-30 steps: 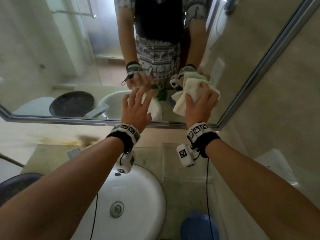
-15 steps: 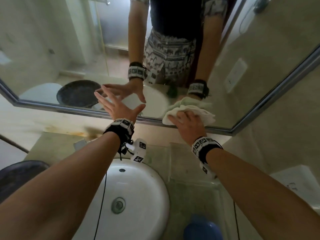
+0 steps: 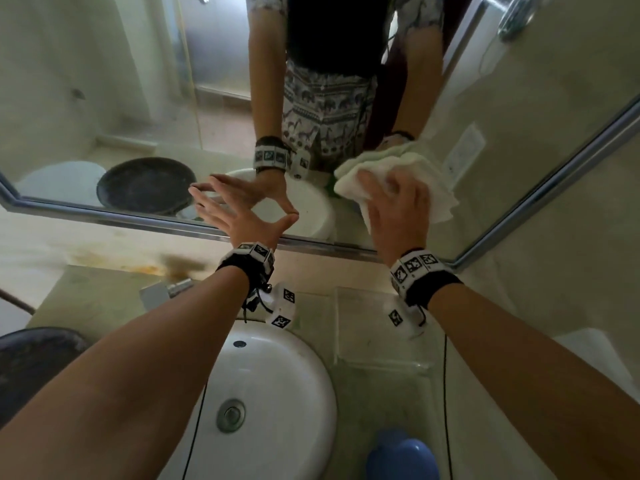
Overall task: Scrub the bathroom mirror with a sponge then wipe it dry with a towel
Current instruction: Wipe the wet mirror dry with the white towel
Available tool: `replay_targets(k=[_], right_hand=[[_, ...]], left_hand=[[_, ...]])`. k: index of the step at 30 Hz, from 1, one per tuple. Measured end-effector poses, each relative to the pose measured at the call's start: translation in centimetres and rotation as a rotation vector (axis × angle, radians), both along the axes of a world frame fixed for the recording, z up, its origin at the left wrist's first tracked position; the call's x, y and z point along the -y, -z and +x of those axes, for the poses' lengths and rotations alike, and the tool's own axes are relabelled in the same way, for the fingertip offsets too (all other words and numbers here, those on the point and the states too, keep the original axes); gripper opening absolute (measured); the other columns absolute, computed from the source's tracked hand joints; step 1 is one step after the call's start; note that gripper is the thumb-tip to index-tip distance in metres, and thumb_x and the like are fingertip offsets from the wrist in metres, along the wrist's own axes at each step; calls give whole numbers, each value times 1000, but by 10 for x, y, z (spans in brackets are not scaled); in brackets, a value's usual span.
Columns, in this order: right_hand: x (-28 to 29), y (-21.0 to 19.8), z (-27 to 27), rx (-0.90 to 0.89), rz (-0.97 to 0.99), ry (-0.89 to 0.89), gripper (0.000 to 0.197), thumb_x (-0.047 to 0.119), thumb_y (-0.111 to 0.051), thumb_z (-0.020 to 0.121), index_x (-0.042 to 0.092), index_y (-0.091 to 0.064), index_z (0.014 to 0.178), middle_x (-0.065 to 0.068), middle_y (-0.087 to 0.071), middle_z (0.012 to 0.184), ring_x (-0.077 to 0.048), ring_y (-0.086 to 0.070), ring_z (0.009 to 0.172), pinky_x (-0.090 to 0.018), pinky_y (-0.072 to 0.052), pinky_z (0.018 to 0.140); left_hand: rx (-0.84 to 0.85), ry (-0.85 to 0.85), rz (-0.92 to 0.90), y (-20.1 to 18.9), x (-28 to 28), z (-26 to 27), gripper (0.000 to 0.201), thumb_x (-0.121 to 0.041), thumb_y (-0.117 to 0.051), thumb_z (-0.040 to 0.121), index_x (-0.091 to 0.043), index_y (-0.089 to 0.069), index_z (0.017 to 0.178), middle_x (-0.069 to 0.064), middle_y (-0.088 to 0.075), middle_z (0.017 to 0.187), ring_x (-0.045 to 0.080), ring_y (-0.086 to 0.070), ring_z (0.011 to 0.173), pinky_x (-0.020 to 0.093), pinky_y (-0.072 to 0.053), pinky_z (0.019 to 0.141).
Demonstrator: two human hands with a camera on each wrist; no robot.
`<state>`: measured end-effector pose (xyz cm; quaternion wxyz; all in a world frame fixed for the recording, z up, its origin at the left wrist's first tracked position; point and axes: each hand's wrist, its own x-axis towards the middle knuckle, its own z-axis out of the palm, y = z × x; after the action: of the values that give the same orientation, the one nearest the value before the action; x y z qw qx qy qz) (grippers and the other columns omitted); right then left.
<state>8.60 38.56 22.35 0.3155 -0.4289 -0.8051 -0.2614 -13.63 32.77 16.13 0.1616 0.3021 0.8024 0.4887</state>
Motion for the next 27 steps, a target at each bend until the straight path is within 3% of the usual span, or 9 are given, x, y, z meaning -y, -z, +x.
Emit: replay_targets(k=[3,5,8,12,16,19,22,25,27], right_hand=[[-3,-45,-23,-278,110,6,42,30,-54,97,29,-51,138,-5,-27,125,-25,-36,102,-42,-41,95],[-3,-52,-38,-335,126,11,44,32,-52,97,27,-50,140,-4,-26,126,-25,-35,102,-41,-41,95],[0,-31,-51,-201,177,-13,42,33,-54,96,27,-53,138,-6,-32,120,-29,-39,100,-43,-45,90],[2,25,-52,45,217,-85,45,27,-62,92,30,-54,136,-4,-39,115,-30,-43,94,-42,-51,77],[4,95,-47,207,34,-116,54,15,-60,89,33,-47,138,-2,-40,119,-33,-52,91,-43,-50,73],[8,127,-48,204,-73,-135,55,9,-61,84,33,-50,133,-1,-44,118,-33,-51,89,-42,-49,69],[12,125,-57,202,-139,-136,46,9,-64,80,29,-59,121,-3,-53,109,-33,-50,87,-40,-49,64],[17,105,-60,208,-212,-168,38,6,-67,75,24,-68,108,-4,-60,103,-32,-48,90,-39,-50,64],[21,83,-62,148,-221,-168,39,2,-68,72,23,-69,104,-4,-60,102,-32,-48,94,-39,-50,70]], left_hand=[[5,8,19,2,1,0,153,-60,-89,52,-18,16,155,18,26,159,46,19,145,64,-5,118],[1,6,31,3,0,0,153,-60,-89,52,-18,16,155,18,25,159,46,18,145,64,-5,118],[4,15,35,5,-1,1,153,-60,-88,53,-15,16,155,20,25,159,47,17,145,61,-4,117],[-14,28,12,8,-4,-1,154,-66,-85,53,-12,18,154,24,26,157,49,19,144,66,-9,117],[-26,51,2,12,-4,-2,148,-61,-84,58,-9,15,155,26,27,156,50,19,144,63,-7,118],[-33,71,31,18,-2,-5,138,-53,-84,67,-12,15,155,24,29,156,49,21,144,62,-6,118],[-80,80,63,22,3,-9,127,-43,-82,74,-15,10,156,23,26,157,49,17,144,62,-7,116],[-120,94,74,27,17,-18,120,-35,-82,76,-26,8,155,18,20,160,46,10,147,57,-12,115],[-130,76,74,28,27,-31,114,-34,-83,74,-21,-5,157,18,7,162,43,0,148,52,-17,116]])
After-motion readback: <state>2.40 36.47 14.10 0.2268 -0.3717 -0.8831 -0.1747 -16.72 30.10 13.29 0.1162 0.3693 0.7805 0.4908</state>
